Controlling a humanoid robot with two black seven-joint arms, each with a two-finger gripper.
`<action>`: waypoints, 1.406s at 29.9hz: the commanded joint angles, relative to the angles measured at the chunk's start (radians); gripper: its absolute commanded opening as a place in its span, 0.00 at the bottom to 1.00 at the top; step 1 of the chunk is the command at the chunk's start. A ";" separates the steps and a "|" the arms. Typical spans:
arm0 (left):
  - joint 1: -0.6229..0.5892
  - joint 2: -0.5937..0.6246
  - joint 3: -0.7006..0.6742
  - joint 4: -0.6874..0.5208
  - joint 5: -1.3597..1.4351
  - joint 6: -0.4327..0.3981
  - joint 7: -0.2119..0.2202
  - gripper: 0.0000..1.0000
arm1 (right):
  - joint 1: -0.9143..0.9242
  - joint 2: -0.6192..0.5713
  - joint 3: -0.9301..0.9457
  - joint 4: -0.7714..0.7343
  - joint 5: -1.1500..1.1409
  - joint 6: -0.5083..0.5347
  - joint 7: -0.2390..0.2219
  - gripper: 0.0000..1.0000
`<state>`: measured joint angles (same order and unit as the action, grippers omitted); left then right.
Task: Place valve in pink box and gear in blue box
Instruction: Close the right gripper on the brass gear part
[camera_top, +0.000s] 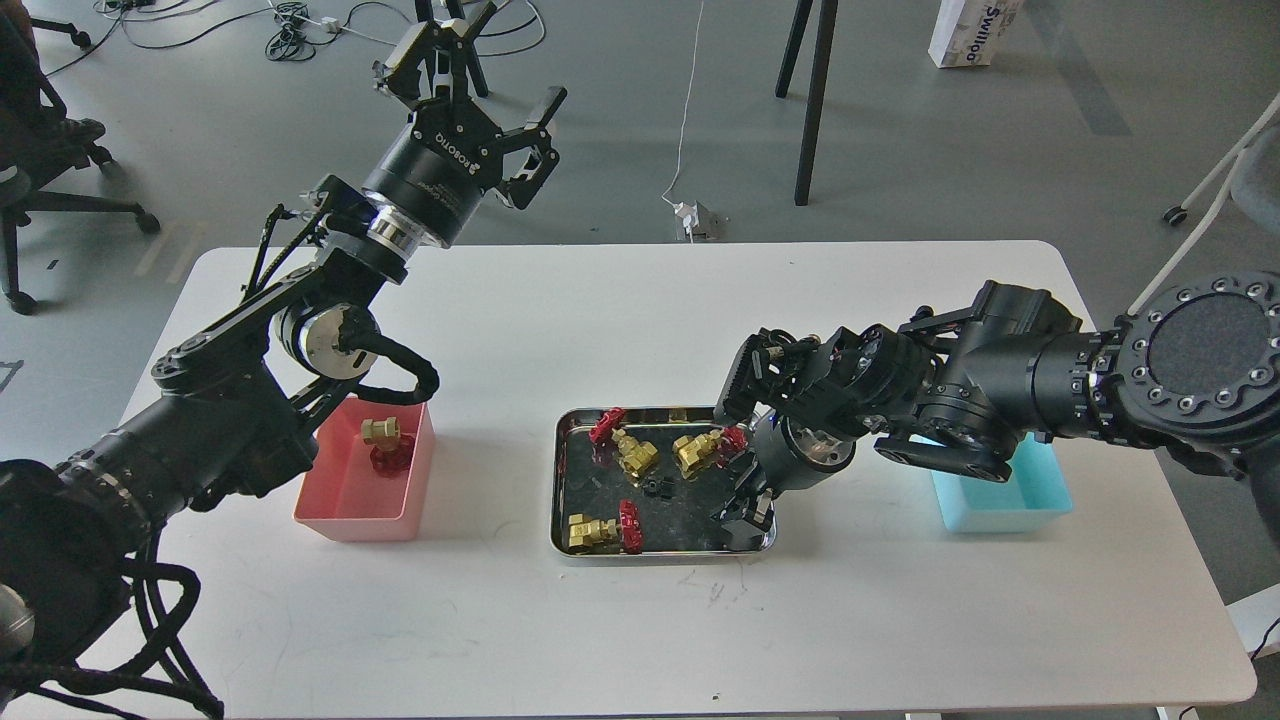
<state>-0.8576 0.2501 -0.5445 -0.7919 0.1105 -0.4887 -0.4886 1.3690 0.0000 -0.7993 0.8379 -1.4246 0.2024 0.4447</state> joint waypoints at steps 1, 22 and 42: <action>0.000 0.001 0.000 0.000 0.000 0.000 0.000 0.89 | -0.011 0.000 0.000 0.000 0.000 0.000 0.000 0.67; 0.006 0.000 0.000 0.000 0.000 0.000 0.000 0.89 | -0.042 0.000 0.000 -0.033 0.000 0.000 0.000 0.60; 0.006 0.001 0.000 0.007 0.000 0.000 0.000 0.89 | -0.071 0.000 0.018 -0.031 0.001 -0.014 0.000 0.53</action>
<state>-0.8502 0.2501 -0.5448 -0.7868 0.1104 -0.4887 -0.4886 1.2999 0.0000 -0.7809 0.8069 -1.4235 0.1937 0.4449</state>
